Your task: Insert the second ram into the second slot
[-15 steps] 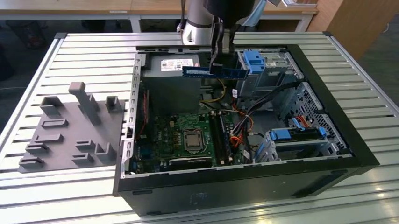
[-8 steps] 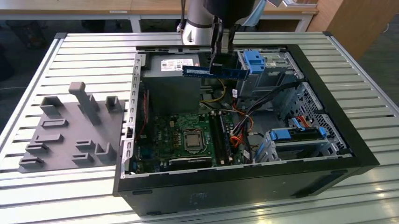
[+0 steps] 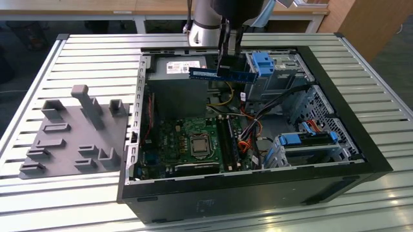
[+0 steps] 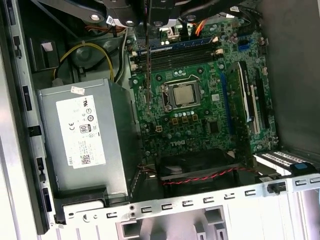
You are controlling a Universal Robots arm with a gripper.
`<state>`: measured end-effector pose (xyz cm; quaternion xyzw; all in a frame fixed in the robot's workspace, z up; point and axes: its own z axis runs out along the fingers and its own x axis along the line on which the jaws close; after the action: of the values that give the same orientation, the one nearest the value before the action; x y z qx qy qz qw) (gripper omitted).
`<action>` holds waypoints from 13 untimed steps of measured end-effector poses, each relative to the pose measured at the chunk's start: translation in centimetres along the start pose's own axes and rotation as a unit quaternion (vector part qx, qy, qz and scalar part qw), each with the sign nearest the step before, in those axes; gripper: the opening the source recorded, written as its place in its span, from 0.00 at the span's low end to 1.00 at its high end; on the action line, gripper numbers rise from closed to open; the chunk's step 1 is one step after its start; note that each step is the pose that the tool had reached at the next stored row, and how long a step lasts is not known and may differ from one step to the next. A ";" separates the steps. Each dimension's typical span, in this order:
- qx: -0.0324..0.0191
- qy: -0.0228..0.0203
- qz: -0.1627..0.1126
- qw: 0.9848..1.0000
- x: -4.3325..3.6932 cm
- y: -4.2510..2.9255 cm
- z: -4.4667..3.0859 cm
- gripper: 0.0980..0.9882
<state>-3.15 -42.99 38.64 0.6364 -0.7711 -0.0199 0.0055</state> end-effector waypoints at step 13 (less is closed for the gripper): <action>0.000 -0.001 0.020 1.000 0.00 0.00 0.00 0.04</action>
<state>-3.15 -42.99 38.64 0.6208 -0.7837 -0.0200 0.0052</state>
